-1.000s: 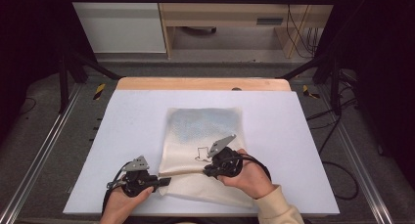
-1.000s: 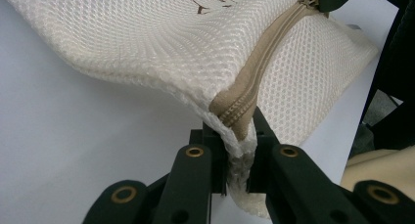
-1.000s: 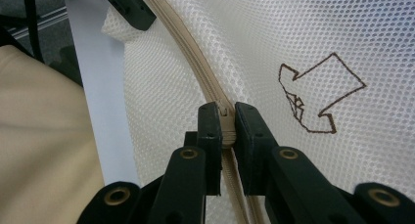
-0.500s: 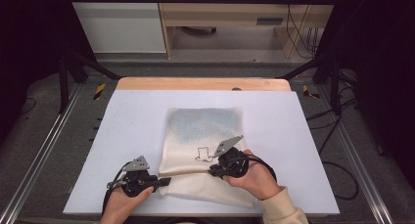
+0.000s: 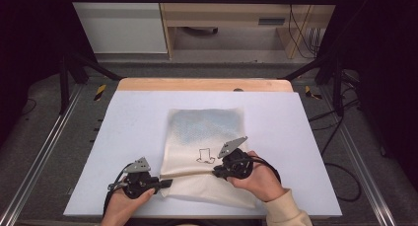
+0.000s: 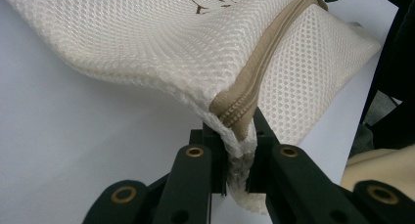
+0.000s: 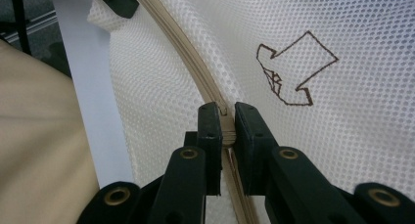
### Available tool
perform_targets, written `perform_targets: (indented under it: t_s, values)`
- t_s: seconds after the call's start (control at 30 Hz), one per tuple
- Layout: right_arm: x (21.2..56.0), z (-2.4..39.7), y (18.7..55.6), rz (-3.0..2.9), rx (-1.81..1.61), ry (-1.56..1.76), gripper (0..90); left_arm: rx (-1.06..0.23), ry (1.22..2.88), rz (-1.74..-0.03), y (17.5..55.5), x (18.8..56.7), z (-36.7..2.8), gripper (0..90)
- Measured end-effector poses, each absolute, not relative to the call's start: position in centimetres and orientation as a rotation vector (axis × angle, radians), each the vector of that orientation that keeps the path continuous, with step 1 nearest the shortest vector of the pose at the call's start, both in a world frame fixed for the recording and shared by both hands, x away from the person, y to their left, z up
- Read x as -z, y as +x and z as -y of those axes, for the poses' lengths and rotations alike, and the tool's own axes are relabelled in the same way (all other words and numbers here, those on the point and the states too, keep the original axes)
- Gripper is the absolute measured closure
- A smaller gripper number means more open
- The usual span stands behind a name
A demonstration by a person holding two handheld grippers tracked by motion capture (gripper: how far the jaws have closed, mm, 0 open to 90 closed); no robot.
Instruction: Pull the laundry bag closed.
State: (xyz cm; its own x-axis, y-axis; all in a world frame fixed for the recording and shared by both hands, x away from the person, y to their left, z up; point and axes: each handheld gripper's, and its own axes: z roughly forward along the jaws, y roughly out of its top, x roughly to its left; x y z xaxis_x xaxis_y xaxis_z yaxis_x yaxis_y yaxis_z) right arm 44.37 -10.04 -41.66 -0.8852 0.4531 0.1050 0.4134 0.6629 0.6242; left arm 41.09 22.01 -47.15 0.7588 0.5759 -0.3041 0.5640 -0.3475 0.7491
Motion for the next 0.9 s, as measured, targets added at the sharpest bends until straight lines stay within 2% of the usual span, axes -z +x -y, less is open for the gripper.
perform_targets:
  t_s: [0.9]
  values:
    - [42.2, 13.2, 43.5, -2.771, -1.028, 0.799, 82.1, -0.020, 2.027, -0.862, 41.1, 47.2, -21.9, 82.7]
